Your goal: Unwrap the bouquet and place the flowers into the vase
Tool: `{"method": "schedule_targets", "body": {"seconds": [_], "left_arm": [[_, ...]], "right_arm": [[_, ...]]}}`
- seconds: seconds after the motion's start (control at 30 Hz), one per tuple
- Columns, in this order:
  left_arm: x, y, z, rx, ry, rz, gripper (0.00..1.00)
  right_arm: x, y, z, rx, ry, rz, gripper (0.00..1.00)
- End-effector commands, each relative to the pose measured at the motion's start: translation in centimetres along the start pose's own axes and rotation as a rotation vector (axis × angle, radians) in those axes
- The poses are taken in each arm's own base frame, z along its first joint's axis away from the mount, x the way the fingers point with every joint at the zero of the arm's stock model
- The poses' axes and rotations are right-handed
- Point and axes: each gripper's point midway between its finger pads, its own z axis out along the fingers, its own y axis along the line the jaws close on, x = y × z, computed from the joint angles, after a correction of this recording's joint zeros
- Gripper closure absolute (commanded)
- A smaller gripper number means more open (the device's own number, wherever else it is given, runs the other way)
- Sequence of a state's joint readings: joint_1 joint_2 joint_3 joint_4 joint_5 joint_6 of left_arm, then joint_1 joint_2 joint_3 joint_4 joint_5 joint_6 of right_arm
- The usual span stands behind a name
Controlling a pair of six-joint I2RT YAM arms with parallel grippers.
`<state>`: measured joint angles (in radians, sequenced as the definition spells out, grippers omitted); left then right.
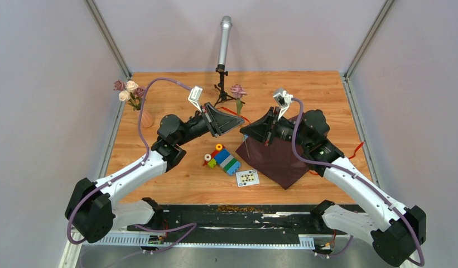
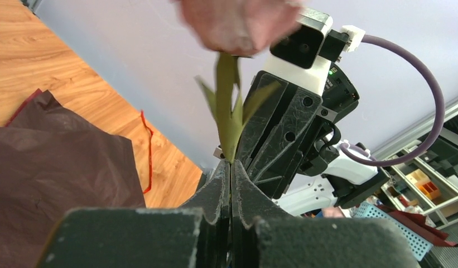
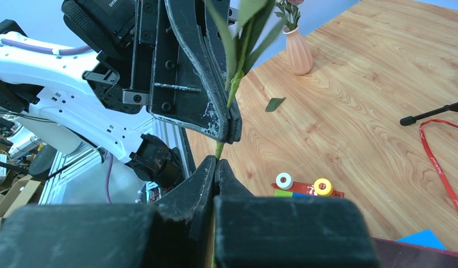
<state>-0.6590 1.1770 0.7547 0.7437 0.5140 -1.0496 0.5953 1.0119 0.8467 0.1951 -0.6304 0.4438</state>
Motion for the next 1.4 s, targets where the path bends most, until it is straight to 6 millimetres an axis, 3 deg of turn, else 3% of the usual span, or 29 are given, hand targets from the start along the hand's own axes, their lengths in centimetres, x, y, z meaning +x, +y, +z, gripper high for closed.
{"method": "schedule_targets", "body": {"seconds": [0.0, 0.13, 0.3, 0.4, 0.53, 0.8, 0.97, 1.0, 1.13, 1.37], "left_arm": [[-1.0, -1.7, 0.4, 0.046, -0.014, 0.062, 1.0], [-1.1, -1.3, 0.4, 0.014, 0.002, 0.115, 1.0], [-1.5, 0.3, -0.1, -0.1, 0.054, 0.276, 1.0], [-3.2, 2.0, -1.3, -0.194, 0.062, 0.374, 1.0], [-7.8, 5.2, -4.5, -0.365, 0.003, 0.482, 1.0], [-18.1, 9.4, -13.5, -0.711, -0.295, 0.756, 1.0], [-22.3, 11.2, -18.7, -0.857, -0.467, 0.829, 1.0], [-23.4, 11.6, -20.6, -0.927, -0.507, 0.858, 1.0], [-25.3, 12.8, -25.4, -1.138, -0.628, 0.945, 1.0], [-27.1, 13.2, -31.1, -1.311, -0.842, 0.983, 1.0]], "right_arm": [[-1.9, 0.8, 0.1, -0.007, -0.035, -0.045, 0.94], [-1.9, 0.6, -0.2, 0.016, -0.038, -0.052, 0.67], [-1.9, 0.1, -1.0, 0.075, -0.038, -0.074, 0.42], [-2.0, -0.6, -1.9, 0.142, -0.054, -0.087, 0.34], [-1.3, -2.6, -3.3, 0.265, -0.07, -0.104, 0.25], [-0.2, -4.8, -5.9, 0.41, -0.078, -0.165, 0.17], [0.7, -7.5, -7.4, 0.539, -0.05, -0.142, 0.16], [0.9, -7.8, -7.7, 0.554, -0.046, -0.136, 0.15], [1.4, -9.1, -8.8, 0.6, -0.041, -0.114, 0.15], [1.7, -10.3, -10.7, 0.638, -0.061, -0.085, 0.14]]}}
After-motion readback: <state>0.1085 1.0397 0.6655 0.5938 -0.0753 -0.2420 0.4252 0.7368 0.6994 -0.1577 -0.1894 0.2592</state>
